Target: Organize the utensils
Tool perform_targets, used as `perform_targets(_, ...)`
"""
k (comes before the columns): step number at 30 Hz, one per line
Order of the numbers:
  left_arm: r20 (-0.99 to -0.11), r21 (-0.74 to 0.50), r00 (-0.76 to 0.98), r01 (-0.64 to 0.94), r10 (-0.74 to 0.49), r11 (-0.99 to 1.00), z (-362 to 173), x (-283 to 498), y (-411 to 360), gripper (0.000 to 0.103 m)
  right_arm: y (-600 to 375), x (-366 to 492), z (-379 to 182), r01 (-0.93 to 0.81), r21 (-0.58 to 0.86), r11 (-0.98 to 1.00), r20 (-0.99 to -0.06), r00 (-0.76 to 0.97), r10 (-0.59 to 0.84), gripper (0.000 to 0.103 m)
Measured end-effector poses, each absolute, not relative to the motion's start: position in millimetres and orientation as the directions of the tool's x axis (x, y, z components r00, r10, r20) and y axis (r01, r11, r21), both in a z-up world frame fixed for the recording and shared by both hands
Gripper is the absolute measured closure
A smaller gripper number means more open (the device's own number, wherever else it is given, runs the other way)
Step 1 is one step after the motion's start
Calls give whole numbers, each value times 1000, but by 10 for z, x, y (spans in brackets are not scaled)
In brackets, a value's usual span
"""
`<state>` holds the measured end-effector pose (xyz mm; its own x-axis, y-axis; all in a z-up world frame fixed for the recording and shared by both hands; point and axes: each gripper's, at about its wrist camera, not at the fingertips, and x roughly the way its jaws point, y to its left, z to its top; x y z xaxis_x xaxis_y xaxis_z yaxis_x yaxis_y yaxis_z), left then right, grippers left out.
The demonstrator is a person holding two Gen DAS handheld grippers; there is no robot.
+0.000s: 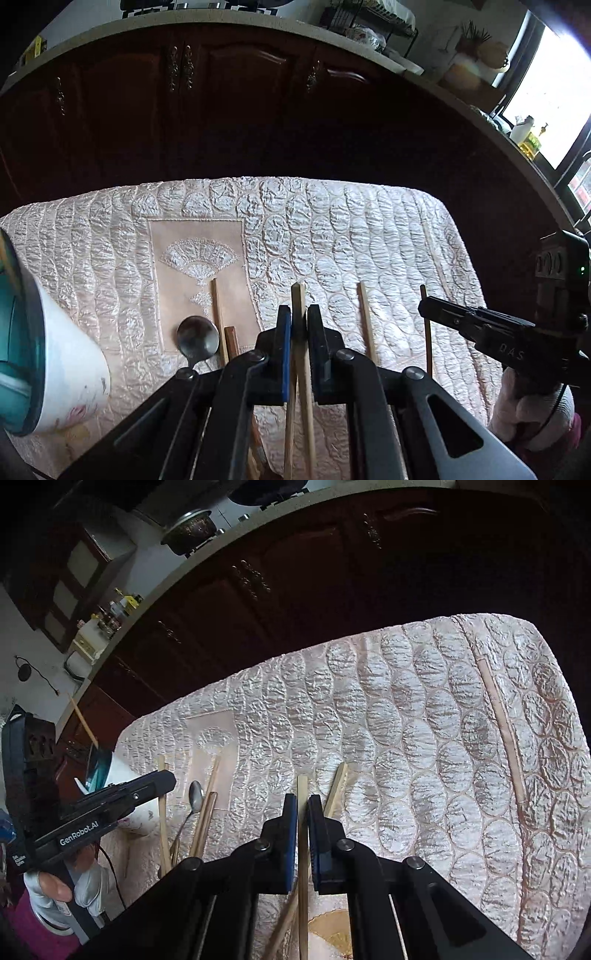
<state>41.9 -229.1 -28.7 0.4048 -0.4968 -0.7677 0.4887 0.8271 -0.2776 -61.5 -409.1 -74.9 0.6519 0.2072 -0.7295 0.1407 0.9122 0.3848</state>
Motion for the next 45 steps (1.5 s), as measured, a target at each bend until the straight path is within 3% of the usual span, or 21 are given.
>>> perform_targets(20,-667,-319,492,491,-560,811,445,-10,-1473,99,-3414,-877,-9,11,336,942,-662,714,228,96)
perform_targets(26,-695,-355,457,452,-555,818,213,37,-1457,98,-3248,-809,-16,-8,323,946,-667,707,234,96)
perform_targets(35,-818,-337,339,373,-465,864,-531,473,-2094,74,-3433,-899,-42,12,341,940,-664,711,232,96)
perform_targets(45,-906,-225,283,309,-316,924,-1136,1025,-2678,73,-3653,-909,-40,10,394,919,-633,728,263,96)
